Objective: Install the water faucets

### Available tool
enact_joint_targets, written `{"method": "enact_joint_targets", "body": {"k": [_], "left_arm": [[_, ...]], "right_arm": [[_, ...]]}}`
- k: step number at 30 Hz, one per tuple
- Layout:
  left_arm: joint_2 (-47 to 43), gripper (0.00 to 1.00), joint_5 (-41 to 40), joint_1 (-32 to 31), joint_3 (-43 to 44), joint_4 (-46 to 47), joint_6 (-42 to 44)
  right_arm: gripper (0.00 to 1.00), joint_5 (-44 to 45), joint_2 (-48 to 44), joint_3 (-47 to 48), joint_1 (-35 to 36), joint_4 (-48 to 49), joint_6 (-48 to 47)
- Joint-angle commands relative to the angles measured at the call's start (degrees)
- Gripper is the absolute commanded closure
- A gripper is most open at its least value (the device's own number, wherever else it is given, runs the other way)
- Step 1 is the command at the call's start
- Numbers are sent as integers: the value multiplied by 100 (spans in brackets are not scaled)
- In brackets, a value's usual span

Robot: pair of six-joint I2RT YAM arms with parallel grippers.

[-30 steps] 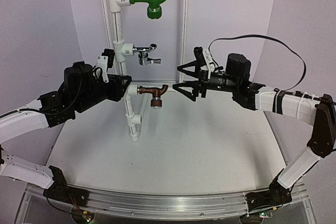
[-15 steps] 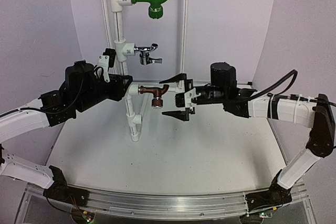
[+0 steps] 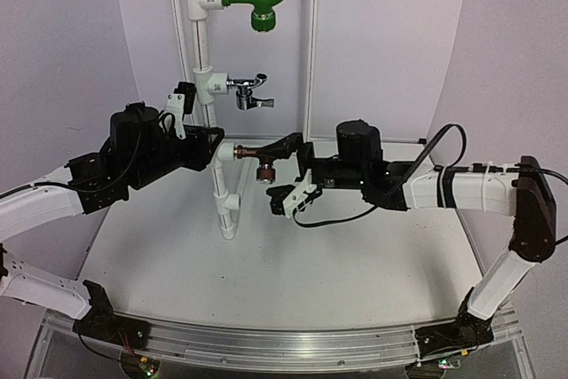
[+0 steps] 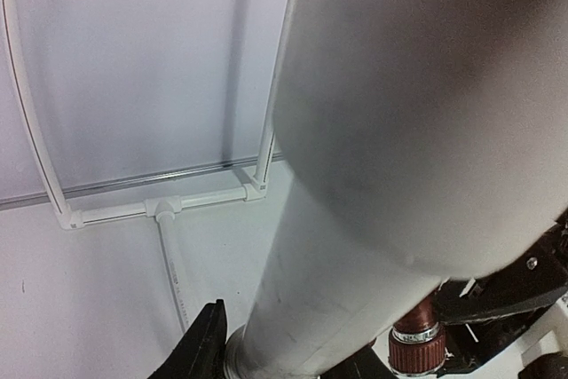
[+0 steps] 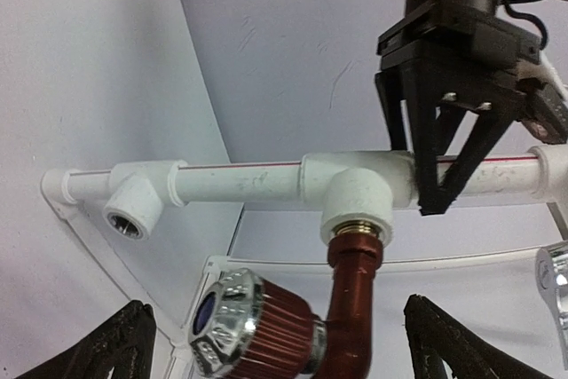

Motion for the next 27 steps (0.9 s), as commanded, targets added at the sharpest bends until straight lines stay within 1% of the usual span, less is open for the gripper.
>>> {"method": "enact_joint_targets", "body": {"k": [1,3,6,8,10,13,16,20,22,24,25,27], "left_arm": [[86,100,891,-199,34,-277,-629],[107,100,908,-197,34,-277,-635],[104,100,908,-197,49,-274,-637],[88,100,904,-193,44,-277,-636],[55,100,906,-201,33,-282,-637],[-2,100,898,-197,0,-282,-643],[-25,100,906,-197,-28,-286,-663],[-39,100,924,-200,-45,-286,-660],[-53,100,932,-198,-59,-286,-647],[-59,100,959,-197,-59,-285,-639],[-60,100,975,-197,-59,-286,-637],[-53,100,1002,-197,-58,-284,-639]], "right_arm": [[2,473,226,-90,59,774,-807],[2,431,312,-163,77,1223,-847],[7,438,416,-175,103,1550,-858],[13,472,465,-170,119,1622,-824],[24,446,492,-156,121,1648,-739],[33,414,544,-167,128,1749,-735],[44,316,492,-165,130,1745,-493],[61,114,214,-72,136,1226,273],[74,-3,86,54,135,910,908],[89,-262,-22,182,136,562,1456],[91,-400,-71,223,135,483,1814],[91,-546,-111,331,133,443,2648]]}}
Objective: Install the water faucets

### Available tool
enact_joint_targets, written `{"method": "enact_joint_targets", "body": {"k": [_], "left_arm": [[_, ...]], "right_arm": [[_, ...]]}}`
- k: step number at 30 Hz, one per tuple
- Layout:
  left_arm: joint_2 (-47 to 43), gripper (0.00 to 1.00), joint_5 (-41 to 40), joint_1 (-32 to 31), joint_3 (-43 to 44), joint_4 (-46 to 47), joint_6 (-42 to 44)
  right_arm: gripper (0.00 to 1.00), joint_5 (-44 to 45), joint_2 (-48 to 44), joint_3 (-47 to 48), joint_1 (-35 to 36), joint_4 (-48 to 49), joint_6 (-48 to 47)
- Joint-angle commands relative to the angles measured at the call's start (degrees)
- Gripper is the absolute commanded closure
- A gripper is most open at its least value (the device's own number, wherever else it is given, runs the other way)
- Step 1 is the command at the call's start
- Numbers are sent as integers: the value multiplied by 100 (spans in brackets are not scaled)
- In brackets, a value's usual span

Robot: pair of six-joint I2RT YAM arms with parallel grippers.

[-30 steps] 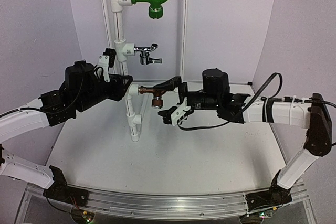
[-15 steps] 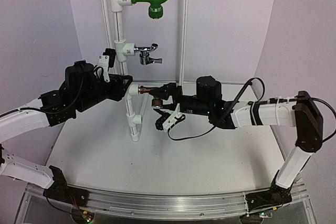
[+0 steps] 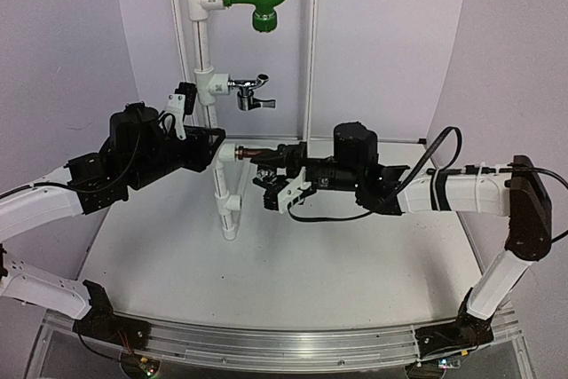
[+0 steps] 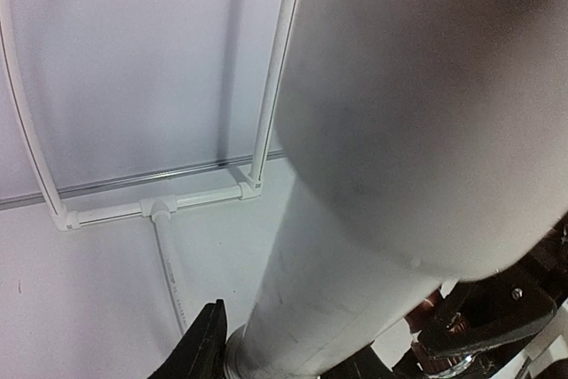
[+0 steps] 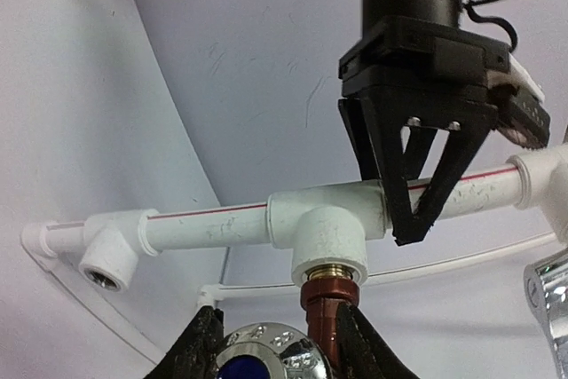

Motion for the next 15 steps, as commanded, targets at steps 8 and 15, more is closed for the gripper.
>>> {"method": "enact_joint_targets", "body": {"k": [8,15], "left_arm": [[-71,100,1028,-188,-101,-258,-641],[-110,100,977,-188,-189,-228,-638]], "right_arm": [[89,-1179,32,1138,-173,-526,5366],[99,-1605,731,1575,-341,630,8975]]}}
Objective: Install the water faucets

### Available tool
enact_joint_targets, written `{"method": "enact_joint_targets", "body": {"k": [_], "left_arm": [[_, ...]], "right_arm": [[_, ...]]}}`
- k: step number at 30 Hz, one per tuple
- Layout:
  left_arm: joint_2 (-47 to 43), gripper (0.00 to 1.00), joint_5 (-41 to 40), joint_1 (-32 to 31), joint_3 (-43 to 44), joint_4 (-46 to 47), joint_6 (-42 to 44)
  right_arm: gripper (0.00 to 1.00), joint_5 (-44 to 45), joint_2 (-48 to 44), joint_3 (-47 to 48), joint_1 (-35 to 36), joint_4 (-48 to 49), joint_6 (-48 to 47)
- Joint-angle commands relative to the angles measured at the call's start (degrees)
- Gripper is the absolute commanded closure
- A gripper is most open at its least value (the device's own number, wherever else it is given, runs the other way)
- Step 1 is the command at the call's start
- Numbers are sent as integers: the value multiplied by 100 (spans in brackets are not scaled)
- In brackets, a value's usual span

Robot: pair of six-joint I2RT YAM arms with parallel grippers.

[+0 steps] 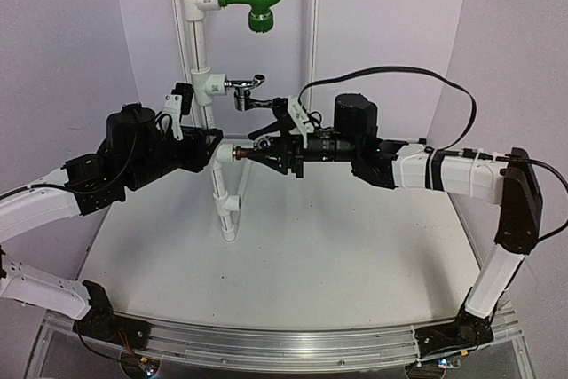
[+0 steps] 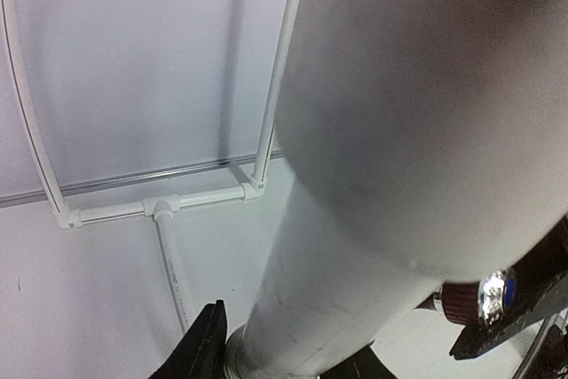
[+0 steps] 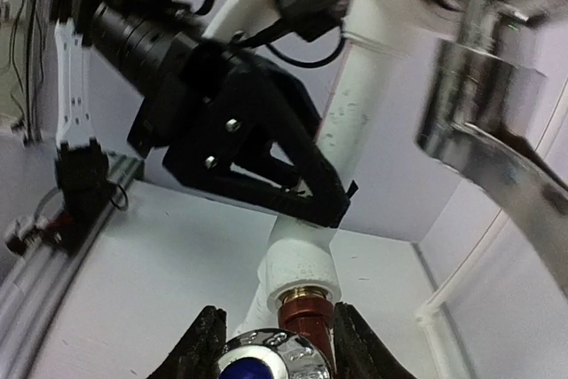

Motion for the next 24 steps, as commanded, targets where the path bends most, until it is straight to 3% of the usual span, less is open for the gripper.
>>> {"method": "enact_joint_targets", "body": {"k": [1,8,14,17,21,22,24], "left_arm": [[-12,100,939,-191,-144,-175,-588],[-64,100,934,-192,-143,-175,-543],[-68,100,898,-190,-172,-185,-496],[-56,100,853,-194,-195,-183,-494],[-70,100,784,-189,-228,-178,-508],[-82,100,752,-190,-235,-177,-520],[-120,100,724,-193,-254,-178,-534]], "right_arm": [[100,-318,492,388,10,1417,3408],[100,-51,755,523,-101,1900,5789],[100,805,916,129,-655,1828,9241],[100,802,931,62,-788,1857,10240],[82,1029,843,68,-819,1856,10784],[74,1102,834,82,-818,1853,10863],[49,1139,881,137,-845,1856,10881]]}}
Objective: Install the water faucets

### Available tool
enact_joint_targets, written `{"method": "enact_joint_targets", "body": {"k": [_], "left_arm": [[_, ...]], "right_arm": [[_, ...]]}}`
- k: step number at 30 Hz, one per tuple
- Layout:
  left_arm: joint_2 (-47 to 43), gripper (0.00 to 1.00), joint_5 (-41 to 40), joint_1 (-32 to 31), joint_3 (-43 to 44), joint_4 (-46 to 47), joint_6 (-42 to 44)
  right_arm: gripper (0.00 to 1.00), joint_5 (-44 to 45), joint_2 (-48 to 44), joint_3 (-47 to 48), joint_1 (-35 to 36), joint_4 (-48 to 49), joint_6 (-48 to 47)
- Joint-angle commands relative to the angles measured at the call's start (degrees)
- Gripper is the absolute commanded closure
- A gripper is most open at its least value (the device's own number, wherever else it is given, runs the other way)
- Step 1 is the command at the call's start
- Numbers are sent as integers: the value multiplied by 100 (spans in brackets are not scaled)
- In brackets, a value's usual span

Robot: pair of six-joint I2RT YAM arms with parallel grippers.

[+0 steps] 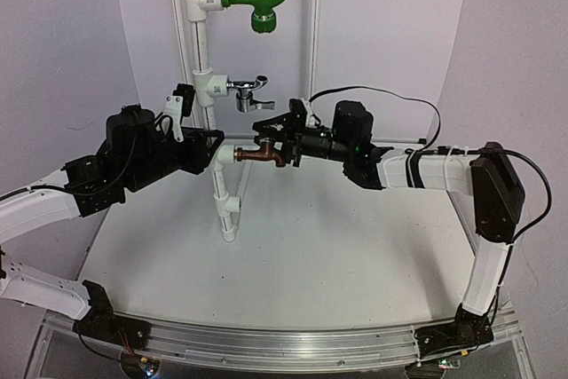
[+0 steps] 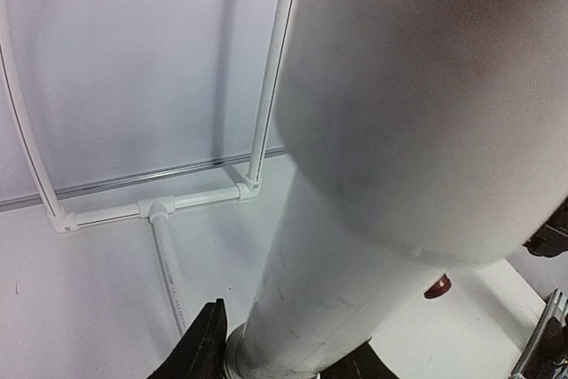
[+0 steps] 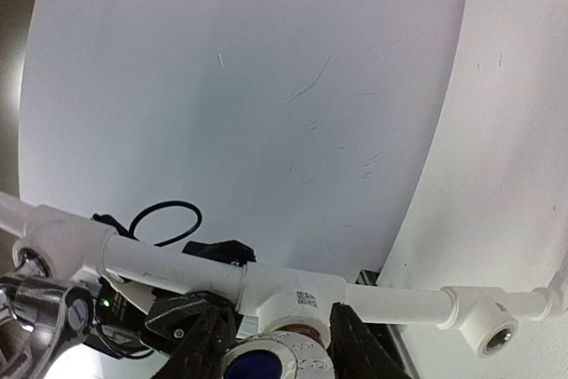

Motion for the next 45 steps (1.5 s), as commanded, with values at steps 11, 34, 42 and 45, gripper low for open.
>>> {"method": "enact_joint_targets", "body": {"k": [11,34,42,45], "left_arm": [[-184,100,684,-180,-238,-237,-663],[113,100,666,-168,-51,-298,-758],[86,100,625,-164,-68,-342,-810],[77,100,624,-164,-60,-344,-813]], "right_arm": [[2,1165,-1222,-615,-408,-334,-4957],[2,-85,-1664,-1582,140,-818,-15337],[3,182,-1069,-1389,154,291,-15369],[4,295,-948,-1292,154,532,-15309]]}}
